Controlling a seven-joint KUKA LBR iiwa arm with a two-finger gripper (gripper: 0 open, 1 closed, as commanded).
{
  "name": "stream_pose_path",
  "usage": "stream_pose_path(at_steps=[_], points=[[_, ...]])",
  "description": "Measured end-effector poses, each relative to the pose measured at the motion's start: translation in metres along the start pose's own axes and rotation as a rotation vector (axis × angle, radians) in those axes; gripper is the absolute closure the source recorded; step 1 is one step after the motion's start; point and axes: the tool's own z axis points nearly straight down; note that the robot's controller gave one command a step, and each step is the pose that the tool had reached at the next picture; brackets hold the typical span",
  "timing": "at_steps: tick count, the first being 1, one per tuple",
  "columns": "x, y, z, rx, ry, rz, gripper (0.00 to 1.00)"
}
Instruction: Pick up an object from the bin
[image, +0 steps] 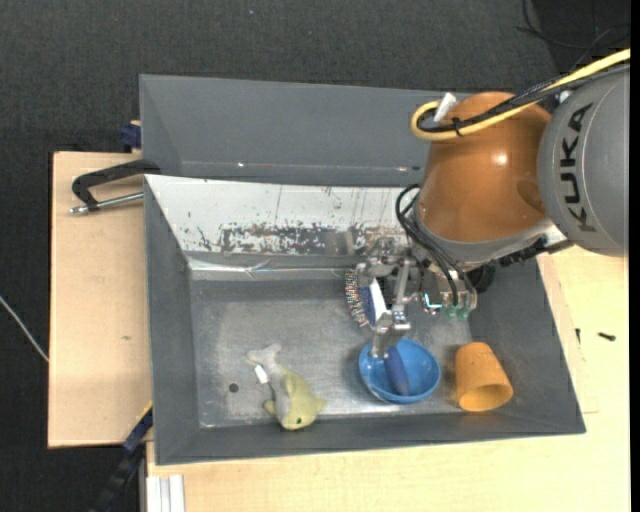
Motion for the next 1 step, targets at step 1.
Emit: stream_pose_path(at_steps=[1], points=[[0.022, -0.0864, 0.0891, 0.002, -0.002, -0.204, 0.0]])
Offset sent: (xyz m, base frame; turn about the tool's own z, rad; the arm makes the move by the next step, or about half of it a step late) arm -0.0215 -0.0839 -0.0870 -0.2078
